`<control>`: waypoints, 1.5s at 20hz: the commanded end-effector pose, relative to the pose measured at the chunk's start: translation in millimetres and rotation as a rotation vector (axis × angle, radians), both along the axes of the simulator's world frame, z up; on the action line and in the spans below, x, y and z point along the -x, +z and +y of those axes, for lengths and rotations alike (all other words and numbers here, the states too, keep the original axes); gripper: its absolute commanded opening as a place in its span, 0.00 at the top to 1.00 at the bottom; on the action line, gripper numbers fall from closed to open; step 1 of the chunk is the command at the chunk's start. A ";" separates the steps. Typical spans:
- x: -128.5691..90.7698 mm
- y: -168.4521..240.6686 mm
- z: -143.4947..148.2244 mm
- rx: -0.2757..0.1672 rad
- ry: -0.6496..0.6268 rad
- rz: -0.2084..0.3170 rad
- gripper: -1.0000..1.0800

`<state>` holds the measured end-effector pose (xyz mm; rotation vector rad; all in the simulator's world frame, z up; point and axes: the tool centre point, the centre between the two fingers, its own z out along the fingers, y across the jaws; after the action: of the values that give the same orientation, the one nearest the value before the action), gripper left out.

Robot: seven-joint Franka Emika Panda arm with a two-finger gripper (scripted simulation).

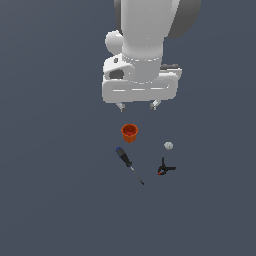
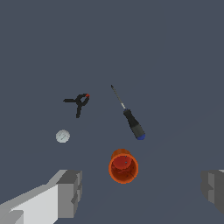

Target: Pick up a designated object from a clutter of objects.

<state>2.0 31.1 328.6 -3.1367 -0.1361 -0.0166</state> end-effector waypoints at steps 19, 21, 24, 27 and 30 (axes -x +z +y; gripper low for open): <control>-9.0 8.0 10.6 -0.009 0.064 -0.036 0.04; -12.3 0.8 9.6 -0.008 0.077 -0.035 0.04; -18.7 -14.3 7.4 -0.004 0.103 -0.032 0.04; -26.6 -34.8 4.5 0.000 0.139 -0.029 0.04; -35.2 -61.2 0.8 0.004 0.184 -0.024 0.04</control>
<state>33.2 33.9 281.1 -3.1172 -0.3893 -0.0588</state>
